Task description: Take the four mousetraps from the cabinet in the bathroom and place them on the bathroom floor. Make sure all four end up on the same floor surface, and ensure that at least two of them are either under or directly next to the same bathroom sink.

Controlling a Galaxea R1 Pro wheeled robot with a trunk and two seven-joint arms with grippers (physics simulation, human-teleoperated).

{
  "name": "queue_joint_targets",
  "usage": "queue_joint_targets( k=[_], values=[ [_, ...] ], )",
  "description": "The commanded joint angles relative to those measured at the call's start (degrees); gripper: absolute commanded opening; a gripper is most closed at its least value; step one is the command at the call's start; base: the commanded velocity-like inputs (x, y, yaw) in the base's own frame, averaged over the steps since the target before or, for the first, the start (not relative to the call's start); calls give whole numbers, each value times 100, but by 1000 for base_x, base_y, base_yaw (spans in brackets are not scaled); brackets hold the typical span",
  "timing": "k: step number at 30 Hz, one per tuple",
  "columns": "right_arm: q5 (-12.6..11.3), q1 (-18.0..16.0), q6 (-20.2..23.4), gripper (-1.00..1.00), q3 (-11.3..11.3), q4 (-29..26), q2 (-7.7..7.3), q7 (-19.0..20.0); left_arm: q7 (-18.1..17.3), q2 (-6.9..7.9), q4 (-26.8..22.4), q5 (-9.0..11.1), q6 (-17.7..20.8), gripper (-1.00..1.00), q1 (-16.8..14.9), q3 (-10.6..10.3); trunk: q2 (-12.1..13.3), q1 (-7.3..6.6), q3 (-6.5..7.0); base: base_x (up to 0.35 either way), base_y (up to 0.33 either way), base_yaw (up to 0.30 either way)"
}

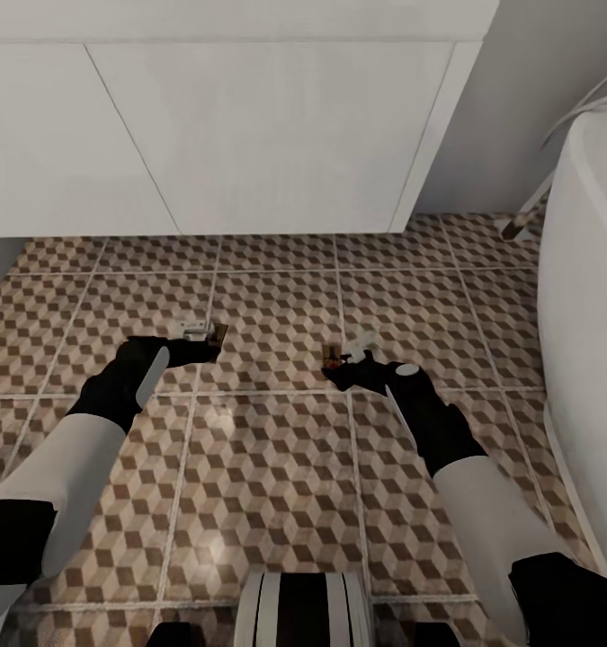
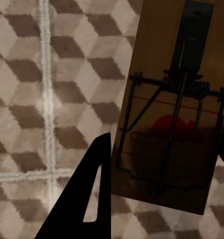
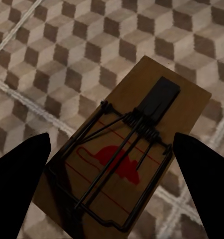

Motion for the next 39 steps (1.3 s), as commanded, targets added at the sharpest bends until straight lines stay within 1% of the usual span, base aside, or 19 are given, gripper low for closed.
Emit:
queue_joint_targets(
  k=[1,11,25,28,31,35,38,39],
  values=[
    [53,-2,18,-100,-8,-10,3,35,33,7,-7,44,25,-100,-3,-24,-3,1,-29,0,0,0],
    [60,-2,19,-100,-11,-10,-1,35,37,8,-9,43,30,-100,-3,-28,-16,27,-297,0,0,0],
    [73,-2,26,-100,-18,-10,-4,28,36,8,-4,45,28,-100,-2,-28,-35,63,-725,0,0,0],
    [80,-2,31,-100,-37,-47,-16,23,36,8,-6,45,29,-100,-1,-28,-35,63,-752,0,0,0],
    [79,-2,29,-100,-35,-423,-105,23,35,8,-8,45,30,-100,3,-28,-35,63,-779,0,0,0],
    [82,-2,31,-100,-37,-699,-177,-12,35,8,-11,45,29,-100,11,-28,-35,63,-801,0,0,0],
    [86,-2,38,-100,-42,-761,-186,-242,34,8,-29,44,33,-100,18,-28,-35,63,-805,0,0,0],
    [84,-2,40,-100,-41,-764,-184,-459,33,8,-44,44,33,-100,20,-28,-35,63,-806,0,0,0]
  ],
)
